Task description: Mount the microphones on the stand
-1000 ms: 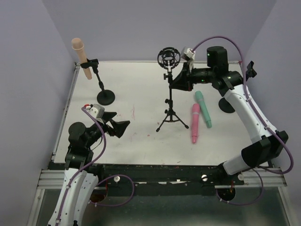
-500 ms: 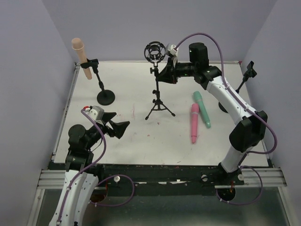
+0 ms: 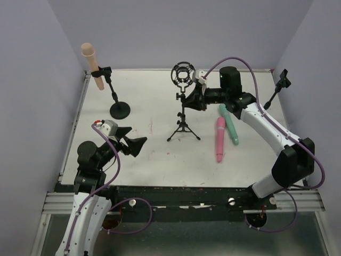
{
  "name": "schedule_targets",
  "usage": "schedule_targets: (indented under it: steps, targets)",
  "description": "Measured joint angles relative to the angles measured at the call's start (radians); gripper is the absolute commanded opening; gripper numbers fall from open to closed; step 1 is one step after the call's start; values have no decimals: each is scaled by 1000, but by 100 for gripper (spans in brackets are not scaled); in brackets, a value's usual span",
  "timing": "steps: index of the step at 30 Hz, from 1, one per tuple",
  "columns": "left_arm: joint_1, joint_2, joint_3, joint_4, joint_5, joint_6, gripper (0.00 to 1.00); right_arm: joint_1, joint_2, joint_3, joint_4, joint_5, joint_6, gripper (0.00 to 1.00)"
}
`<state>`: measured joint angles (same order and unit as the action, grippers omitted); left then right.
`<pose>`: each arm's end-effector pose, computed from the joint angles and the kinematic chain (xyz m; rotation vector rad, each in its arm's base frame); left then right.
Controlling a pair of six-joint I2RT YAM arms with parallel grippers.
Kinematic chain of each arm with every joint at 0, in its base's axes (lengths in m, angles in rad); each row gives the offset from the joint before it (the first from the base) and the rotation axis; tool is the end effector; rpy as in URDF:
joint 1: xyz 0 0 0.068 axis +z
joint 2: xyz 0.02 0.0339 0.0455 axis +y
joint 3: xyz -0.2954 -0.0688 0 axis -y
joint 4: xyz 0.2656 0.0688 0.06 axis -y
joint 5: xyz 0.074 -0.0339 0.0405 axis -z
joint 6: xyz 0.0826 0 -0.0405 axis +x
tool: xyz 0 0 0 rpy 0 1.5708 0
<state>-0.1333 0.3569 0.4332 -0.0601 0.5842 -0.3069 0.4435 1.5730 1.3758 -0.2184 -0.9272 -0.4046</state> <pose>0.1390 -0.0646 0.2991 0.3360 1.5782 -0.7952 0.3383 0.2339 0.3658 -1.2946 1.4205 0.9366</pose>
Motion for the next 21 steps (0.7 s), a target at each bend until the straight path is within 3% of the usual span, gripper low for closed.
schedule_targets:
  steps: [9, 16, 21]
  targets:
    - [0, -7, 0, 6, 0, 0, 99, -3, -78, -116, 8, 49, 16, 51]
    - [-6, -31, 0, 6, 0, 0, 99, -53, -103, -141, 0, 53, 48, 74]
    - [-12, -42, 0, 6, 0, 0, 99, -96, -167, -141, -69, 51, 7, 84]
